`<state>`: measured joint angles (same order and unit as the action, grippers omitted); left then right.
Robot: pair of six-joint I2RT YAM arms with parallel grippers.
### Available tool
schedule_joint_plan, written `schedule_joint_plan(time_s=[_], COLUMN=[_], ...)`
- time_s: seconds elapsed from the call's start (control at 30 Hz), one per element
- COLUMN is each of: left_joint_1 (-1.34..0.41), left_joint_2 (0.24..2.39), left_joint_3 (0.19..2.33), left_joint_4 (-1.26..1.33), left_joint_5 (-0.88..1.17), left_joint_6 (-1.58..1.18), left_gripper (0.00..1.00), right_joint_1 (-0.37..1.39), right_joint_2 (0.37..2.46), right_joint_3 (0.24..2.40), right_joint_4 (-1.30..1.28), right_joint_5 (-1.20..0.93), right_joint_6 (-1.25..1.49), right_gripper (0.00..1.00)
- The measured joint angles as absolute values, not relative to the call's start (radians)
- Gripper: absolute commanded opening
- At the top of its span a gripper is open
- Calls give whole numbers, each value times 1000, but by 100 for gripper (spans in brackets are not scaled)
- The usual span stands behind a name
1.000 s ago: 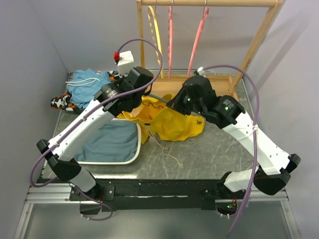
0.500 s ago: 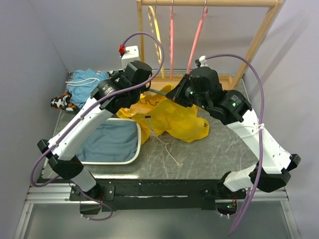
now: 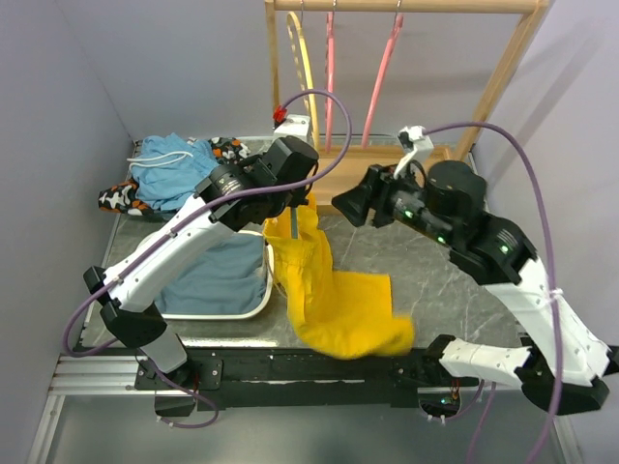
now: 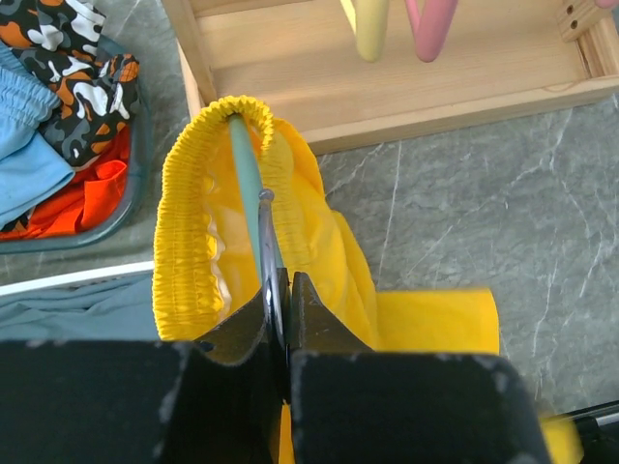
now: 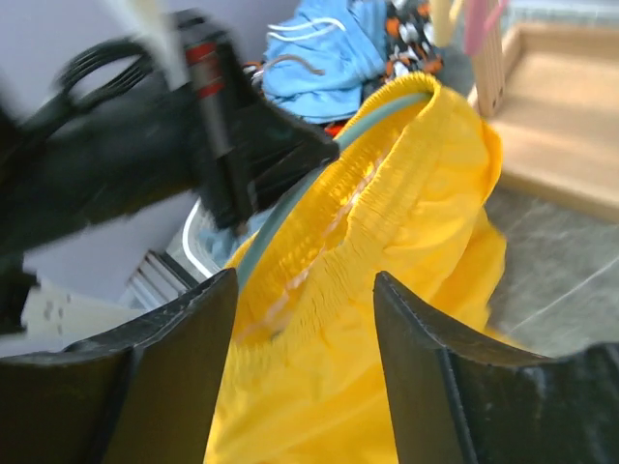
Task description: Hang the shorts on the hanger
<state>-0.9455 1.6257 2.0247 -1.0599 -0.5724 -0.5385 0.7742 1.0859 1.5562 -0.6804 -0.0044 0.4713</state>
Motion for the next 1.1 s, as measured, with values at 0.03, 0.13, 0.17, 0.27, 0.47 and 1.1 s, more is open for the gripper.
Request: schedule_joint_plan(time_s=[0.03, 0.13, 0.17, 0.27, 0.47, 1.1], left_joint_1=[-945, -945, -944, -944, -944, -940], left_joint_2=[1624, 1621, 1620, 1620, 1628, 1660], left_joint_3=[2025, 2025, 2025, 2025, 2036, 2093], left_joint_4=[-1061, -1063, -1064, -1065, -1087, -1102], left_joint_5=[-572, -577, -582, -596, -631, -631], left_joint_6=[-538, -539, -540, -548, -593, -640], left_gripper=[1, 1, 1, 1, 1, 2], right_joint_1=[775, 807, 850, 1026, 1288, 1422], right_joint_2=[1071, 1046, 1045, 1057, 1133, 1326], right_joint_3=[1553, 1552, 1551, 1545, 1480, 1531], right_joint_4=[-682, -704, -713, -731, -757, -933], right_joint_5=[-17, -41, -26, 43, 291, 832], right_joint_6=[446, 384, 374, 372, 450, 637], right_gripper=[69, 73, 74, 77, 80, 0])
